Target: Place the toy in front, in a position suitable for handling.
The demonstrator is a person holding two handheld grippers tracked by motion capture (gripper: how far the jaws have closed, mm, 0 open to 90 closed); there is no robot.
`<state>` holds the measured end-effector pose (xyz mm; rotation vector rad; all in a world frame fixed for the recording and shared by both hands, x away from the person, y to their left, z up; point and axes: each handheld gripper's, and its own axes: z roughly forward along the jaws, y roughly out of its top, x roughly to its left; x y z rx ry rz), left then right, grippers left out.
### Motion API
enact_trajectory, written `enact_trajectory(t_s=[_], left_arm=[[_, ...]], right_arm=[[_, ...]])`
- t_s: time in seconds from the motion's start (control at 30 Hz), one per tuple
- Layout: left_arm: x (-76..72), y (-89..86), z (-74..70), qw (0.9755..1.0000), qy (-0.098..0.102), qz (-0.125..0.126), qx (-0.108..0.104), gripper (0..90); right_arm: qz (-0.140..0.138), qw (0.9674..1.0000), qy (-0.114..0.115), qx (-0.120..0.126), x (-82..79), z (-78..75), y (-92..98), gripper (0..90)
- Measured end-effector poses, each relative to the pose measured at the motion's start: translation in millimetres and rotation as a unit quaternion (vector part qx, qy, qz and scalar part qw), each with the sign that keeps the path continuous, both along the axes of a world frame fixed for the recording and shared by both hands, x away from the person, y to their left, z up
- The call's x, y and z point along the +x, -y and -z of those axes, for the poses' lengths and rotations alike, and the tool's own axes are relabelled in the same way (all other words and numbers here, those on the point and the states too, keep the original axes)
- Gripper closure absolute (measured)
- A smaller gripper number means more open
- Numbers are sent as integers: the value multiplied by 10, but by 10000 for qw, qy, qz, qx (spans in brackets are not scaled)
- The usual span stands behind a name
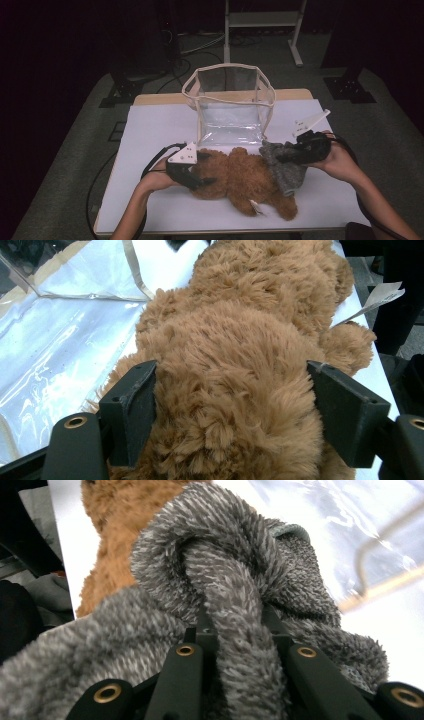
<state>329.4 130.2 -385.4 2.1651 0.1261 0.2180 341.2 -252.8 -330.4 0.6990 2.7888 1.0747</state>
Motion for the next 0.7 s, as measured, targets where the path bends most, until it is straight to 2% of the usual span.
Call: enact_trajectory(t_s=[0.1,0.2,0.33,0.43,0.5,0.6,0.7], left_arm=[[1,2,-4,10000,2,8,19,237],[0,9,-10,10000,6,7,35,237],[-2,7,-28,9999,52,84,125,216],[15,14,-42,9991,122,103,397,106],[33,14,-24,9987,79,107,500,40],[56,21,33,9991,38,200,376,17],[85,98,77,9994,4,220,250,14]], right_arm=[[84,9999,-13,65,-19,0,107,756],[32,9999,-65,120,-9,42,79,755],[-177,9996,-121,191,30,139,-140,755],[-345,9990,-114,258,75,193,-358,755],[-478,9982,-151,342,109,221,-492,755],[-508,9982,-116,283,125,272,-549,755],[-415,9982,-179,384,119,317,-468,756]])
